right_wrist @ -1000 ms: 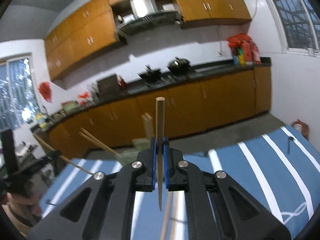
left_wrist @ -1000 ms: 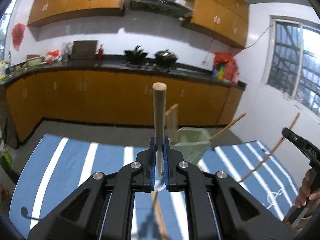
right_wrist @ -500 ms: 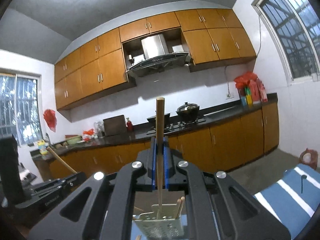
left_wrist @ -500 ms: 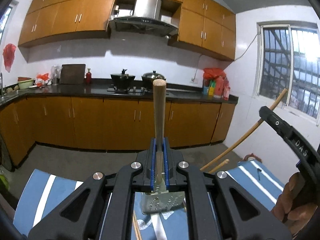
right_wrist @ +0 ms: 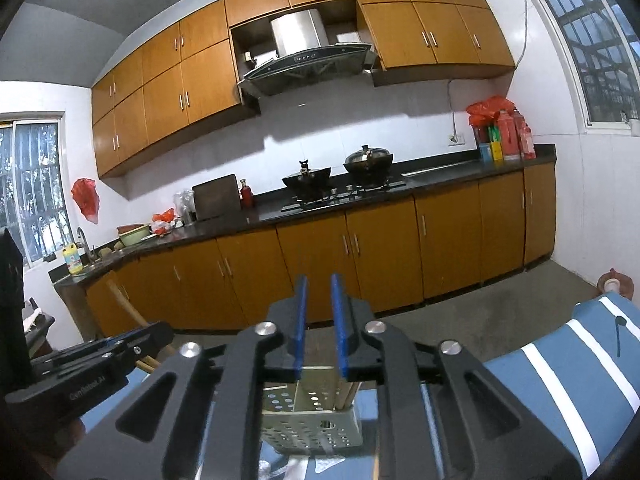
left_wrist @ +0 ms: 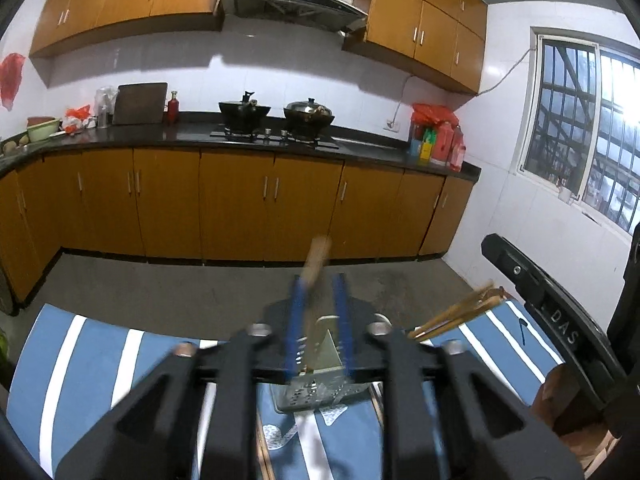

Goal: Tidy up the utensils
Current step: 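Open the right tool over the holder while the left tool releases its chopstick, then move both open tools back down to the loose chopsticks on the cloth, then grasp a wooden chopstick with the right tool while the left tool grasps another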

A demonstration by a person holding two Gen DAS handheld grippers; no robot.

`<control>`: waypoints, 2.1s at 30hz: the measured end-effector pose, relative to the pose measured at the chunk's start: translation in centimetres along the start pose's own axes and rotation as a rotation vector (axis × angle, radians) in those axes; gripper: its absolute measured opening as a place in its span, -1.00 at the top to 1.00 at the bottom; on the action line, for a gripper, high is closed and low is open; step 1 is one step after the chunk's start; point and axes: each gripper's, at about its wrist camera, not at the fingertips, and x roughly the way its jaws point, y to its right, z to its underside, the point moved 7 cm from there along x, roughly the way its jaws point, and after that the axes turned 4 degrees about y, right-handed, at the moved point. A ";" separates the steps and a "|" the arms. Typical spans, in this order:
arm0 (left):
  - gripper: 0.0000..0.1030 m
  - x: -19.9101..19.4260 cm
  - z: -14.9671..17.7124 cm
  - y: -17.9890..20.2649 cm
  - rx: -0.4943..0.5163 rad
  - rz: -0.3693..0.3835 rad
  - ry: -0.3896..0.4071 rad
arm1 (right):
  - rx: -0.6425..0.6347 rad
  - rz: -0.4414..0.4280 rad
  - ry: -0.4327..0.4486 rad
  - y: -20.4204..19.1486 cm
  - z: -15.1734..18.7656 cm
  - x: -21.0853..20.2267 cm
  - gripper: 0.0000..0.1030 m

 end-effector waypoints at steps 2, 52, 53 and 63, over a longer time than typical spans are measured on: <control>0.27 -0.6 -0.3 0.1 0.002 -0.004 0.018 | -0.005 -0.001 0.013 -0.2 -0.2 -0.9 0.58; 0.52 -1.4 24.8 -3.7 0.006 -0.105 -0.471 | -0.065 0.195 -0.633 8.5 25.9 -5.6 0.84; 0.52 -1.2 24.7 -3.7 0.016 -0.112 -0.470 | -0.072 0.195 -0.634 8.5 25.9 -5.6 0.83; 0.85 -0.4 24.4 -4.2 0.065 -0.184 -0.459 | -0.103 0.181 -0.641 7.8 26.0 -5.7 0.82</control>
